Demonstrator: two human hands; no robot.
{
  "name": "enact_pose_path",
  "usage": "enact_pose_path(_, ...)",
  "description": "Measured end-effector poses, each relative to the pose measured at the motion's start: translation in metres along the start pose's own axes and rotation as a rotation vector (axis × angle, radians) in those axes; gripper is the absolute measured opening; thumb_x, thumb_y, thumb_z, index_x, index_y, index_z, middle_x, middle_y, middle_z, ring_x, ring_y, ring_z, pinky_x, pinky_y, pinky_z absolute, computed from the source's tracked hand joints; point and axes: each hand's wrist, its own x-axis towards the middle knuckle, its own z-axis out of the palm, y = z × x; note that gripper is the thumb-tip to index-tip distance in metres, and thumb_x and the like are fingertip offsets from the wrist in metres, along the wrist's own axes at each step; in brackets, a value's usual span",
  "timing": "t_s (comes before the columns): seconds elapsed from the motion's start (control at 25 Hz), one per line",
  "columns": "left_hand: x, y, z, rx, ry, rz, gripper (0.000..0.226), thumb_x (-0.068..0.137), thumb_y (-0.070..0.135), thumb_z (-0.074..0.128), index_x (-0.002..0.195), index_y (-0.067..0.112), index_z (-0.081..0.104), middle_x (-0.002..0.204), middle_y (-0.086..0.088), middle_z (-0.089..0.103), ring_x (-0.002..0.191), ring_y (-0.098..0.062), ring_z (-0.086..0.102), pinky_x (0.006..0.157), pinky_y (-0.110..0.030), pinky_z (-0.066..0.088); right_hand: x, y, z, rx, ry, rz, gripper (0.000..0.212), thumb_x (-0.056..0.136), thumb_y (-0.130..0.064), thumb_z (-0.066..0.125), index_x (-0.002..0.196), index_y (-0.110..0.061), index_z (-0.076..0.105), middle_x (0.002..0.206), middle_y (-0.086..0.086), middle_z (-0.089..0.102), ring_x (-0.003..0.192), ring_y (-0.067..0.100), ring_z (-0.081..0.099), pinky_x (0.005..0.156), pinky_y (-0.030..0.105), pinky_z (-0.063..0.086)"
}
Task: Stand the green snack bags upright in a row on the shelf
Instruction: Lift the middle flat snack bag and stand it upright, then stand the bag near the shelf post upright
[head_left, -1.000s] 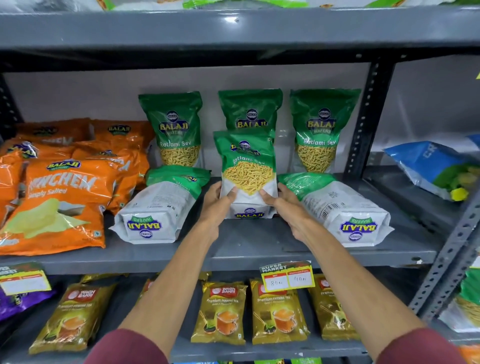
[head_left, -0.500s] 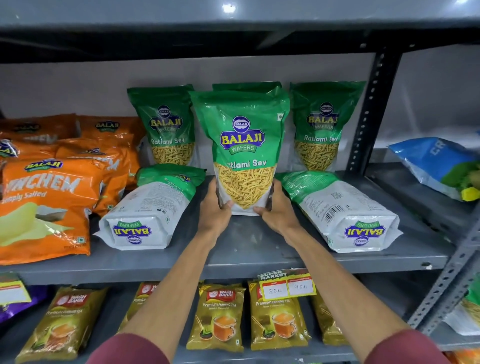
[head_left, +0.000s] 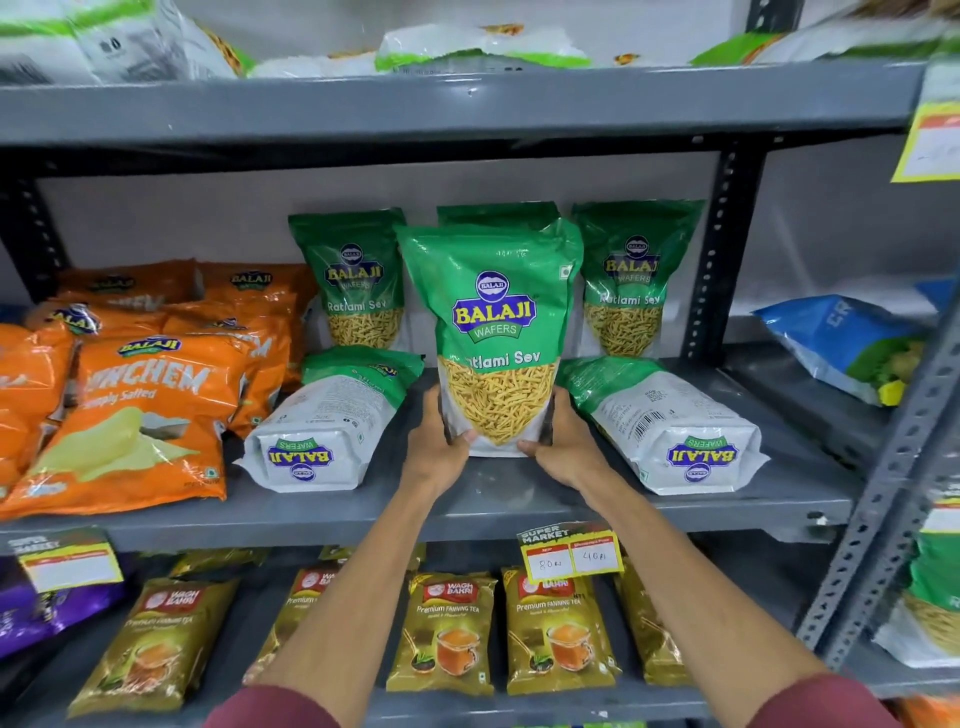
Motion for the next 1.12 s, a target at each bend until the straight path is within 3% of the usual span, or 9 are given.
enact_pose_path(0.28, -0.036, -0.01, -0.012, 0.028, -0.006, 0.071, 0.072, 0.089, 0.021, 0.068, 0.147, 0.032, 0.026, 0.138, 0.002, 0.062, 0.128, -0.025, 0.058, 0.102, -0.034, 0.044, -0.045, 0.001, -0.008, -0.092, -0.006, -0.071, 0.079, 0.082, -0.018, 0.082, 0.146, -0.02, 0.035, 0.145, 0.002, 0.06, 0.13, 0.027, 0.059, 0.096, 0.029, 0.04)
enact_pose_path(0.44, -0.057, 0.003, -0.008, 0.04, 0.106, 0.106, 0.082, 0.092, 0.018, 0.067, 0.156, 0.022, 0.016, 0.153, -0.006, 0.046, 0.14, -0.027, 0.045, 0.109, -0.038, 0.038, -0.065, -0.013, -0.022, -0.211, -0.037, -0.175, 0.086, 0.084, -0.026, 0.08, 0.153, -0.014, 0.029, 0.148, 0.009, 0.057, 0.131, 0.03, 0.058, 0.106, 0.043, 0.049)
enact_pose_path(0.56, -0.093, 0.02, 0.011, 0.093, 0.358, 0.434, 0.061, 0.097, 0.028, 0.059, 0.15, 0.021, 0.03, 0.148, -0.004, 0.041, 0.135, -0.015, 0.041, 0.108, -0.029, 0.034, -0.074, -0.027, -0.058, -0.233, 0.199, -0.325, 0.064, 0.09, -0.04, 0.072, 0.144, -0.018, 0.046, 0.127, 0.003, 0.068, 0.097, 0.016, 0.067, 0.084, 0.032, 0.052)
enact_pose_path(0.64, -0.103, 0.047, 0.035, 0.09, 0.213, 0.564, 0.037, 0.102, 0.038, 0.047, 0.137, 0.027, 0.045, 0.134, 0.006, 0.053, 0.122, -0.006, 0.05, 0.1, -0.023, 0.041, -0.066, -0.031, -0.096, -0.259, 0.416, -0.354, 0.051, 0.094, -0.05, 0.059, 0.135, -0.02, 0.06, 0.115, 0.0, 0.069, 0.089, 0.016, 0.064, 0.079, 0.032, 0.051)
enact_pose_path(0.8, -0.089, 0.111, 0.091, -0.093, -0.097, 0.174, 0.042, 0.098, 0.05, 0.044, 0.119, 0.017, 0.058, 0.109, 0.003, 0.065, 0.11, -0.02, 0.062, 0.086, -0.033, 0.047, -0.044, -0.002, -0.166, -0.422, 0.567, -0.064, 0.051, 0.096, -0.057, 0.047, 0.121, -0.019, 0.069, 0.122, 0.011, 0.068, 0.112, 0.038, 0.065, 0.085, 0.044, 0.051)
enact_pose_path(0.88, -0.076, 0.121, 0.114, -0.204, -0.241, -0.183, 0.058, 0.092, 0.061, 0.05, 0.126, 0.013, 0.055, 0.118, 0.003, 0.06, 0.121, -0.024, 0.057, 0.088, -0.03, 0.04, -0.04, 0.024, -0.18, -0.452, 0.387, 0.242, 0.073, 0.094, -0.07, 0.04, 0.131, -0.011, 0.063, 0.136, 0.022, 0.063, 0.127, 0.043, 0.059, 0.094, 0.047, 0.047)
enact_pose_path(0.96, -0.064, 0.118, 0.13, -0.369, -0.272, -0.362, 0.07, 0.085, 0.061, 0.061, 0.131, 0.009, 0.057, 0.128, -0.002, 0.064, 0.122, -0.025, 0.058, 0.093, -0.031, 0.042, -0.042, 0.039, -0.179, -0.18, 0.171, 0.433, 0.096, 0.087, -0.082, 0.041, 0.145, -0.006, 0.051, 0.151, 0.022, 0.052, 0.139, 0.039, 0.051, 0.108, 0.044, 0.041)
enact_pose_path(1.04, -0.053, 0.115, 0.142, -0.509, -0.227, -0.403, 0.059, 0.082, 0.051, 0.07, 0.121, 0.007, 0.065, 0.119, -0.008, 0.072, 0.11, -0.025, 0.066, 0.092, -0.034, 0.05, -0.039, 0.049, -0.181, 0.041, 0.105, 0.454, 0.1, 0.08, -0.081, 0.054, 0.145, -0.006, 0.05, 0.143, 0.014, 0.058, 0.131, 0.032, 0.057, 0.095, 0.036, 0.043)
enact_pose_path(1.12, -0.045, 0.116, 0.149, -0.55, -0.198, -0.4, 0.039, 0.083, 0.041, 0.073, 0.104, 0.008, 0.072, 0.099, -0.006, 0.078, 0.096, -0.023, 0.07, 0.083, -0.034, 0.053, -0.035, 0.053, -0.186, 0.147, 0.115, 0.414, 0.079, 0.079, -0.072, 0.065, 0.124, -0.008, 0.062, 0.111, 0.002, 0.073, 0.098, 0.018, 0.07, 0.072, 0.028, 0.047)
